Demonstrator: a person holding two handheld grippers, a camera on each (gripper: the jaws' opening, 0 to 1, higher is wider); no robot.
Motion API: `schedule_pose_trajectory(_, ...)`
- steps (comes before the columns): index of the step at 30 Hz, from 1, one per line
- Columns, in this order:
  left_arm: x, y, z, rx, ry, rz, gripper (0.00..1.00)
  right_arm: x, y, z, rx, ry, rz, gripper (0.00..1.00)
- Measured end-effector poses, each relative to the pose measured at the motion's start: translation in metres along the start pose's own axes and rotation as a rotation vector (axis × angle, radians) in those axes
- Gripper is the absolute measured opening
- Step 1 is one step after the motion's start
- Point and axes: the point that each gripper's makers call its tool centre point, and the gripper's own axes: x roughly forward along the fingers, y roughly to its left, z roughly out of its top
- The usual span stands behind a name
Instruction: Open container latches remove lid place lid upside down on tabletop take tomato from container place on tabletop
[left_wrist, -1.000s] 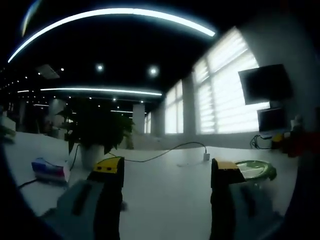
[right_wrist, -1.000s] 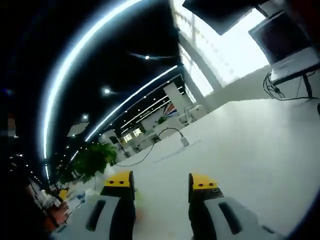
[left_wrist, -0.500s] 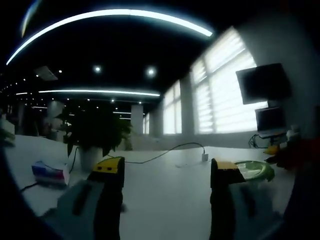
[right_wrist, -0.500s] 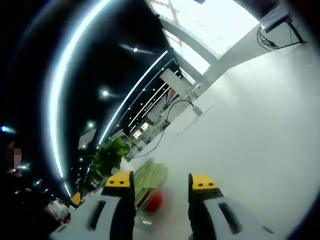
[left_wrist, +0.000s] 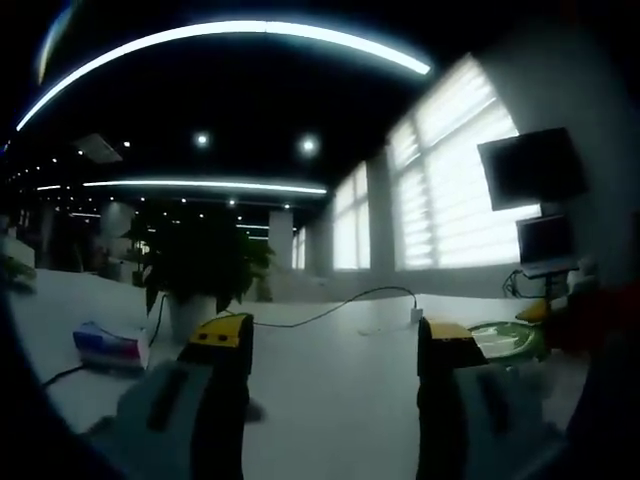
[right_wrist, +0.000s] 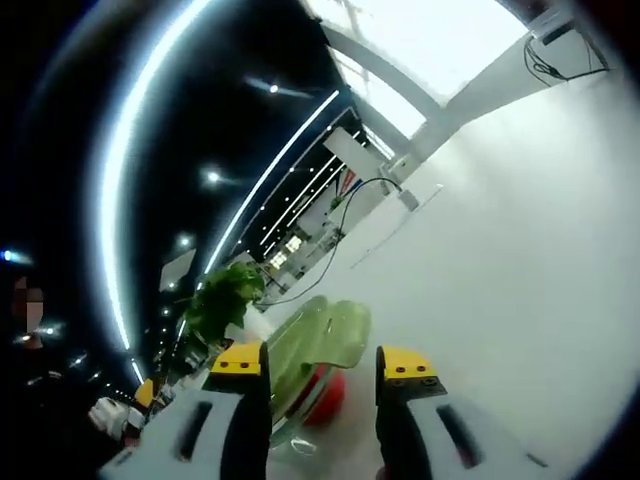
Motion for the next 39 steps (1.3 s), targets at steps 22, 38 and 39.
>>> schedule_pose_trajectory(22,-0.004,0.011,-0.003,-0.031,-0.005,0.031,0.56,0.006,0.000,0.015,-0.121,-0.093,-0.102,0.29)
schedule_pose_trajectory(38,-0.007,0.013,0.001,-0.032,-0.015,0.040,0.55,0.003,0.005,0.044,-0.153,-0.145,-0.218,0.03)
schedule_pose_trajectory(39,-0.009,0.013,0.001,-0.031,-0.015,0.040,0.55,0.003,0.007,0.045,-0.153,-0.150,-0.218,0.03)
